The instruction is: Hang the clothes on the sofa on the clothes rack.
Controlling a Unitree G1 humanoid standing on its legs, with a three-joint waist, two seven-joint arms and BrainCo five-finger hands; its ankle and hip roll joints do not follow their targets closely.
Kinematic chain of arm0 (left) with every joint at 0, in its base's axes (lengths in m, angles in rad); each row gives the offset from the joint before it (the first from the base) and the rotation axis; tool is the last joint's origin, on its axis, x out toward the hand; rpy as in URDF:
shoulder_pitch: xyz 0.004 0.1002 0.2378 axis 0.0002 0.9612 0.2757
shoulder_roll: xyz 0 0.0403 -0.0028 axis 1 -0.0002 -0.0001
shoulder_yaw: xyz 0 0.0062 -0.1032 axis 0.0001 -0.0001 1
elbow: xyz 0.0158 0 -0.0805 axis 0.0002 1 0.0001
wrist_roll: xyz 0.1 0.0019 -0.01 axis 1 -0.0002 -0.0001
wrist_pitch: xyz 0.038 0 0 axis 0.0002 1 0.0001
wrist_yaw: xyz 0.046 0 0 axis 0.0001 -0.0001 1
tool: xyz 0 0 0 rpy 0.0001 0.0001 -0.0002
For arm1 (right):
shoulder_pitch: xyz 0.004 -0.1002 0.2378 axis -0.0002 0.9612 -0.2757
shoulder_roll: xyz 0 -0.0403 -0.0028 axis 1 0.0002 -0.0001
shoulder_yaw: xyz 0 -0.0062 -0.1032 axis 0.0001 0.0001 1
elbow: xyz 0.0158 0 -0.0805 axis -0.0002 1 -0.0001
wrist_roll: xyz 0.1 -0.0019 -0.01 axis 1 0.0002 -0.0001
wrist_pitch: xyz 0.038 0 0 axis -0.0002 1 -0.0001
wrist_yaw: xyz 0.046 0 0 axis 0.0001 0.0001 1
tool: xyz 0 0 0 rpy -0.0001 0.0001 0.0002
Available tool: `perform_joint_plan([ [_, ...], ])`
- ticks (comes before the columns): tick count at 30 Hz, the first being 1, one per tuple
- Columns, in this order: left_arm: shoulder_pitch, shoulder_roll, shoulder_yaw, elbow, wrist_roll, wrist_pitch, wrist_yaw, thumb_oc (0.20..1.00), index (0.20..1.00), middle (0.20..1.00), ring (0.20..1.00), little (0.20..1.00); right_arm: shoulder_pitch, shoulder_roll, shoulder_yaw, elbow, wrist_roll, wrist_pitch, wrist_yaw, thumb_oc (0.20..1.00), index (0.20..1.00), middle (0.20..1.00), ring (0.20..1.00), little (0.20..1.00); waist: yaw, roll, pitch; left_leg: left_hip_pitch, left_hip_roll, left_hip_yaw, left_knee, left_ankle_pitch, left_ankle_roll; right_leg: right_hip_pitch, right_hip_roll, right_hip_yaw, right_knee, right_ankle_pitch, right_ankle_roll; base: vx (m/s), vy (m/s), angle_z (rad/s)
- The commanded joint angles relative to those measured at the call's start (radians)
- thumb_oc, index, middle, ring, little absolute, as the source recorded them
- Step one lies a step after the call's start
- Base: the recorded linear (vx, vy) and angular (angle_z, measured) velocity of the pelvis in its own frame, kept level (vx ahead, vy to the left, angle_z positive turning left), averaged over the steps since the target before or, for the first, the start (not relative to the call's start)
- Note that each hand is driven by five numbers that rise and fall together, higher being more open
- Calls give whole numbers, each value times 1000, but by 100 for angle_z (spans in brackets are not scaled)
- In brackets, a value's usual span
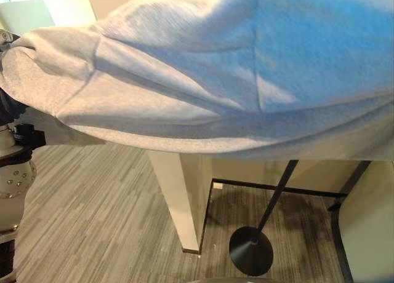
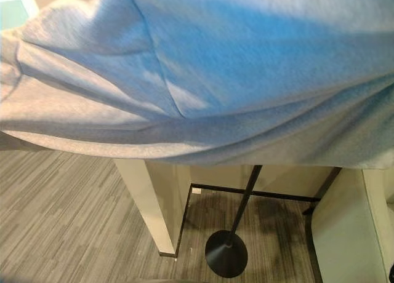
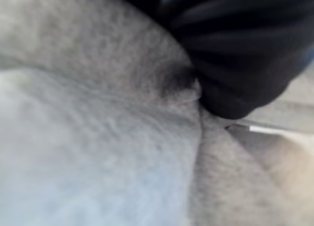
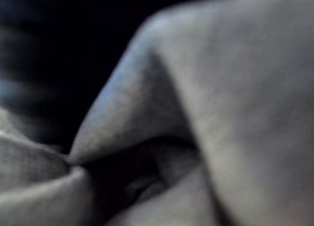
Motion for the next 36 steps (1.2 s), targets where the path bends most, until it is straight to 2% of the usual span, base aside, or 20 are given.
perform_joint_plan([
  [1, -69, 52, 6, 15, -34, 17, -4, 200, 200, 200, 200, 200, -44, -63, -15, 48, 32, -21, 4, 200, 200, 200, 200, 200, 2, -63, -11, -2, 31, -46, 1, -64, -27, -26, 4, 2, 8, -4, -25, -74, -223, -2],
  [4, -119, 23, -60, 30, -64, 21, -10, 200, 200, 200, 200, 200, -39, -64, -10, 60, 29, -23, 3, 200, 200, 200, 200, 200, -10, -52, -10, -11, 61, -54, 0, -40, -46, -24, 38, -5, 8, -28, -44, -39, -161, 9],
  [9, -287, -29, -306, 114, -108, 25, -76, 200, 200, 200, 200, 200, -23, -69, 59, 196, 63, -14, 40, 200, 200, 200, 200, 200, -41, -37, -11, -17, 101, -64, 0, -6, -71, -10, 88, -15, 8, -56, -69, -9, -112, 11],
  [10, -301, -27, -319, 126, -108, 24, -75, 200, 200, 200, 200, 200, -26, -75, 62, 206, 66, -18, 40, 200, 200, 200, 200, 200, -38, -36, -11, -18, 102, -66, 0, -6, -72, -9, 90, -16, 8, -56, -71, -2, -74, 3],
  [14, -536, -69, -573, 287, -146, 46, -103, 200, 200, 200, 200, 200, -55, -72, 164, 389, 126, -4, 60, 200, 200, 200, 200, 200, -64, -22, 1, -27, 132, -63, 0, 26, -92, -7, 113, -29, 10, -67, -84, -1, -102, 4],
  [15, -638, -95, -672, 353, -148, 56, -115, 200, 200, 200, 200, 200, -74, -78, 195, 446, 140, 5, 60, 200, 200, 200, 200, 200, -77, -14, 4, -32, 140, -61, 0, 37, -99, -7, 118, -37, 12, -70, -87, -5, -75, 15],
  [17, -662, -98, -689, 373, -148, 54, -110, 200, 200, 200, 200, 200, -82, -83, 198, 458, 142, 1, 58, 200, 200, 200, 200, 200, -75, -15, 7, -35, 142, -65, 0, 38, -100, -7, 120, -40, 11, -71, -88, 9, -50, 23],
  [19, -782, -154, -818, 437, -140, 63, -145, 200, 200, 200, 200, 200, -117, -90, 240, 553, 167, 15, 62, 200, 200, 200, 200, 200, -92, -6, 8, -37, 153, -55, 0, 57, -111, -4, 128, -54, 12, -75, -93, 49, -94, 23],
  [24, -861, -189, -883, 497, -122, 74, -150, 200, 200, 200, 200, 200, -175, -89, 300, 614, 178, 12, 75, 200, 200, 200, 200, 200, -99, 2, 13, -28, 168, -53, 0, 78, -121, -2, 141, -51, 12, -80, -101, 54, -59, 18],
  [29, -927, -216, -917, 607, -134, 114, -132, 200, 200, 200, 200, 200, -265, -94, 399, 713, 214, 22, 107, 200, 200, 200, 200, 200, -105, 1, 15, -13, 186, -46, 0, 109, -129, -2, 158, -35, 9, -86, -110, 49, -56, -8],
  [35, -1052, -287, -1003, 842, -195, 167, -119, 200, 200, 200, 200, 200, -463, -104, 616, 948, 281, 49, 179, 200, 200, 200, 200, 200, -107, -5, 20, -4, 205, -41, 0, 138, -138, 0, 178, -29, 8, -92, -120, 36, -50, 5],
  [36, -1100, -316, -1046, 940, -212, 184, -120, 200, 200, 200, 200, 200, -554, -91, 704, 1039, 316, 62, 213, 200, 200, 200, 200, 200, -113, -4, 23, -4, 210, -38, 0, 146, -142, 0, 182, -28, 8, -94, -121, 29, -55, 52],
])
